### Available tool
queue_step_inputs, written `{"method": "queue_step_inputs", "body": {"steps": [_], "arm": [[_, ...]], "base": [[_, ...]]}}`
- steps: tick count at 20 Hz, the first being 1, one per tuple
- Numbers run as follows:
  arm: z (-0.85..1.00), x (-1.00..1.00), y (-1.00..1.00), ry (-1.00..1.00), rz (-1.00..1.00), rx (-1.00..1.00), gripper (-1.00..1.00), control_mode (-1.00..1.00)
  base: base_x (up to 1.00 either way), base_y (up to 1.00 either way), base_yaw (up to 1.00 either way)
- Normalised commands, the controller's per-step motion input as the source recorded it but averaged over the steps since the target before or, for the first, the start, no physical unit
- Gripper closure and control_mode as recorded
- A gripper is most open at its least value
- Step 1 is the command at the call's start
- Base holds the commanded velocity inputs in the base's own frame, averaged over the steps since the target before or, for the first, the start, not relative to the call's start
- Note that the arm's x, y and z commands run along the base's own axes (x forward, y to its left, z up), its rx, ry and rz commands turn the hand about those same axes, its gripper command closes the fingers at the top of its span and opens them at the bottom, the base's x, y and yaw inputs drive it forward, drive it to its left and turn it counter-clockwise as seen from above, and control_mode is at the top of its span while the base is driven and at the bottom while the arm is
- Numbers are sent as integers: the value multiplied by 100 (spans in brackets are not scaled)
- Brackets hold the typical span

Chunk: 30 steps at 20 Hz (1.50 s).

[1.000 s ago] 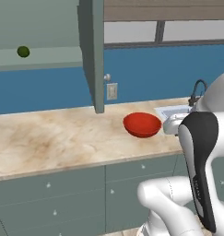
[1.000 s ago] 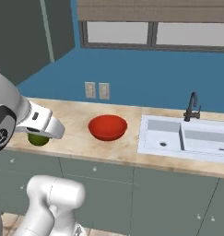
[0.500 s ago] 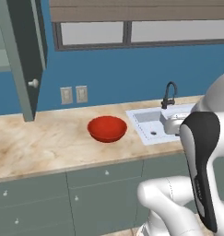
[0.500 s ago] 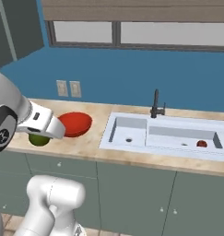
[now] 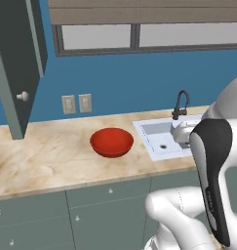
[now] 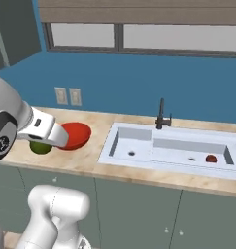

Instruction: Pick the limes from the cabinet and place them in one bowl. Pick the apple from the sink and place it in the other bowl.

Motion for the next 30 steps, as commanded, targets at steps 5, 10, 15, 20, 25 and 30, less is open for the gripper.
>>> {"method": "queue_step_inputs", "body": {"steps": [5,10,15,20,25,30], "arm": [[0,0,0,0,0,0,100,100],[0,0,0,0,0,0,100,100],[0,0,0,0,0,0,100,100],[0,9,0,0,0,0,100,-100],[0,76,0,7,8,0,100,-100],[-4,83,11,17,20,0,100,-100]], "base": [[27,-37,5],[19,-6,0],[11,0,0],[0,0,0],[0,0,0],[0,0,0]]}}
